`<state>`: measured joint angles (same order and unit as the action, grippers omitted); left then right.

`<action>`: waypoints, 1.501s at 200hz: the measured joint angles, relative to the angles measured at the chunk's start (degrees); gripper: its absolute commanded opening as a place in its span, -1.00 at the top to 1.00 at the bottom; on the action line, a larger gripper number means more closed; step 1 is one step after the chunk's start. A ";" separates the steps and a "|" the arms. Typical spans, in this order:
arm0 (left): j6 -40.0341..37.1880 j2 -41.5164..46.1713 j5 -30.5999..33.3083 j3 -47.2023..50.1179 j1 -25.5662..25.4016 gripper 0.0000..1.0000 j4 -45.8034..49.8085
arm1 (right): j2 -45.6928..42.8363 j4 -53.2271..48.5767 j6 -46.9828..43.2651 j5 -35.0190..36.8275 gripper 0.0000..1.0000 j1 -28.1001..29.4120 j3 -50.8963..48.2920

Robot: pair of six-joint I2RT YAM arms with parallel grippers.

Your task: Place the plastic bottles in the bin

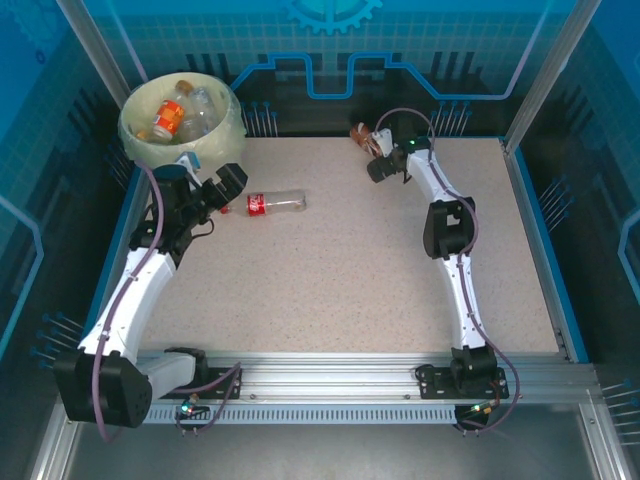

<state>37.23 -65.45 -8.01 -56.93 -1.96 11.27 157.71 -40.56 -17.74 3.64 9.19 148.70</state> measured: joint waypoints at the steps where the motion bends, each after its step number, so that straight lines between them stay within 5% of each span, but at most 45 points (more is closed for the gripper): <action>1: 0.02 -0.02 0.00 0.00 0.00 -0.98 0.00 | 0.07 0.04 -0.02 -0.04 -0.79 0.00 0.11; 93: 0.35 -2.73 0.07 0.04 0.00 -0.98 -0.02 | 4.85 1.57 -6.60 -4.74 0.04 -0.07 7.41; 168: 0.35 -3.04 0.02 0.09 -0.57 -0.97 -0.07 | 2.73 2.62 -6.75 -2.58 0.32 0.07 3.39; 227: 0.42 -3.02 -0.85 1.16 -3.37 -0.98 -1.49 | -6.99 0.90 -4.83 -0.72 0.46 1.42 -10.45; 300: 1.70 -3.02 -3.74 3.04 -6.67 -0.98 -4.39 | -30.16 4.61 2.62 -4.35 0.52 4.37 -42.36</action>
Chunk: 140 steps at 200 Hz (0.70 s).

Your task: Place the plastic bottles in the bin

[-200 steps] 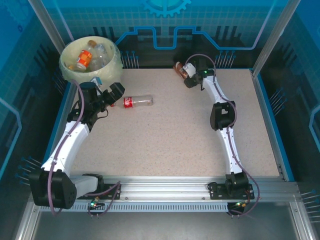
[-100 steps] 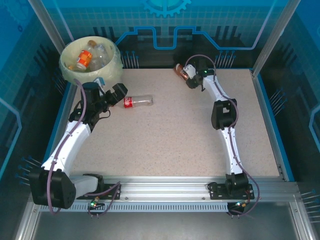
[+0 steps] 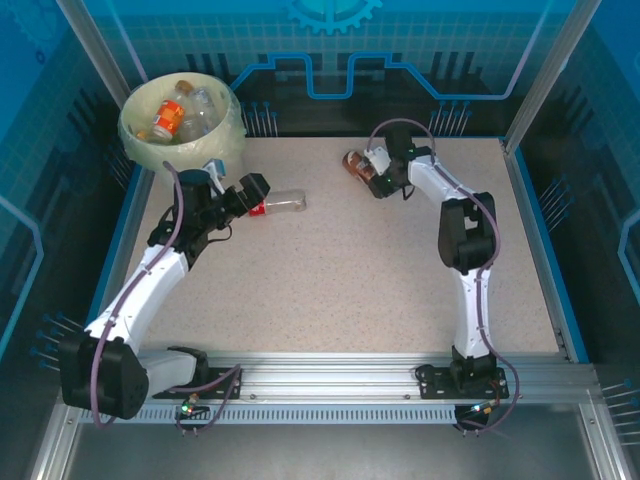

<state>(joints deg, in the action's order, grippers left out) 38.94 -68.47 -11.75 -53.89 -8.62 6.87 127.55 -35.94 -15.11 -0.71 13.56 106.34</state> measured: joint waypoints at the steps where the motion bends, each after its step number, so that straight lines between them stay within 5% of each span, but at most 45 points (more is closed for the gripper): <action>1: 0.00 0.00 -0.09 0.00 -0.13 -0.97 -0.04 | -0.31 0.09 0.15 -0.07 0.52 0.02 -0.37; 85: 3.56 -9.05 -8.85 0.39 -9.31 -0.97 -12.79 | -28.57 20.04 18.36 -18.10 0.54 2.84 -35.82; 140: 4.72 -15.85 -10.40 0.28 -12.50 -0.98 -20.81 | -36.61 29.20 29.29 -29.33 0.53 9.66 -44.89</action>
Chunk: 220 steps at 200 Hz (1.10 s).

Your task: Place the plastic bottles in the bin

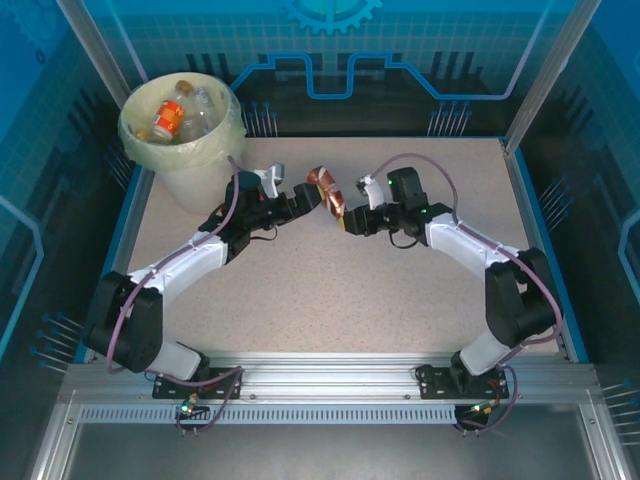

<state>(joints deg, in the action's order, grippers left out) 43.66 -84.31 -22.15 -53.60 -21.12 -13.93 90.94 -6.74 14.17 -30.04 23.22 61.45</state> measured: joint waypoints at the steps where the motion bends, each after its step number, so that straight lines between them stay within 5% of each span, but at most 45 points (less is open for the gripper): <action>1: 0.00 -0.15 0.04 -0.02 -0.02 -0.98 -0.09 | -0.22 0.13 0.15 -0.22 0.53 0.17 -0.11; 61: -0.04 -2.49 1.77 -0.98 -0.11 -0.92 -2.97 | -3.61 1.90 5.38 -5.03 0.50 4.70 -0.79; 102: 0.13 -3.13 1.64 -1.44 -0.17 -0.26 -5.60 | -3.87 2.16 7.37 -5.77 0.43 6.34 -1.62; 182: 1.31 -3.13 0.92 -2.21 -0.81 -0.12 -6.01 | -6.03 0.66 7.65 -3.19 -0.63 6.45 -1.77; 200: 0.98 -3.13 1.75 -2.93 -0.79 -0.12 -5.11 | -8.48 -1.49 6.78 -0.52 -0.99 6.38 -1.77; 220: -0.11 -3.10 3.10 -3.80 -0.79 -0.11 -3.30 | -12.61 -3.37 5.66 3.45 -1.00 6.34 -1.77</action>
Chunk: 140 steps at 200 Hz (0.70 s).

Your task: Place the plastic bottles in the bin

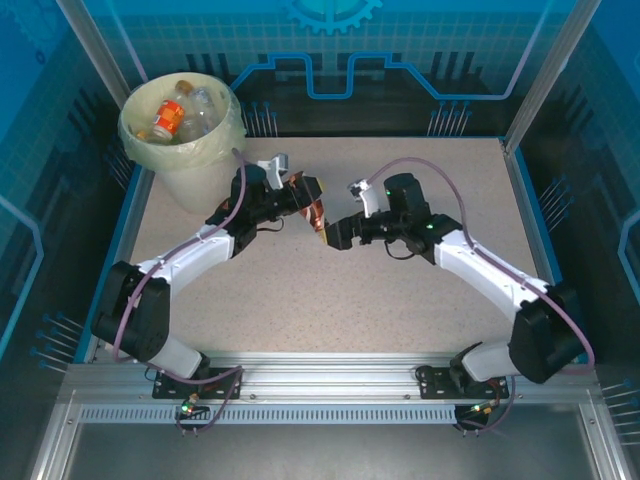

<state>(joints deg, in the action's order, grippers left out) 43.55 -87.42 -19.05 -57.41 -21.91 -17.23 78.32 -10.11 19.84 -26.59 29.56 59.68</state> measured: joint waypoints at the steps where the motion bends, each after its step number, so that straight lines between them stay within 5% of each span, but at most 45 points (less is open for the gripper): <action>1: 0.00 0.00 0.02 -0.09 0.00 -0.11 0.26 | -0.17 0.00 -0.09 0.15 -1.00 0.00 0.00; 71: -6.67 5.05 6.67 -5.64 3.13 -0.13 13.27 | -13.79 -4.24 -1.68 23.47 -1.00 -0.39 -0.66; 140: -18.14 8.83 15.41 -18.21 8.81 -0.13 27.36 | -14.78 -8.09 -0.50 39.01 -1.00 -0.83 -1.53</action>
<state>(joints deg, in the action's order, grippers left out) 25.41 -78.59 -3.64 -75.61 -13.10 10.13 63.55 -18.20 19.33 12.43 28.73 58.15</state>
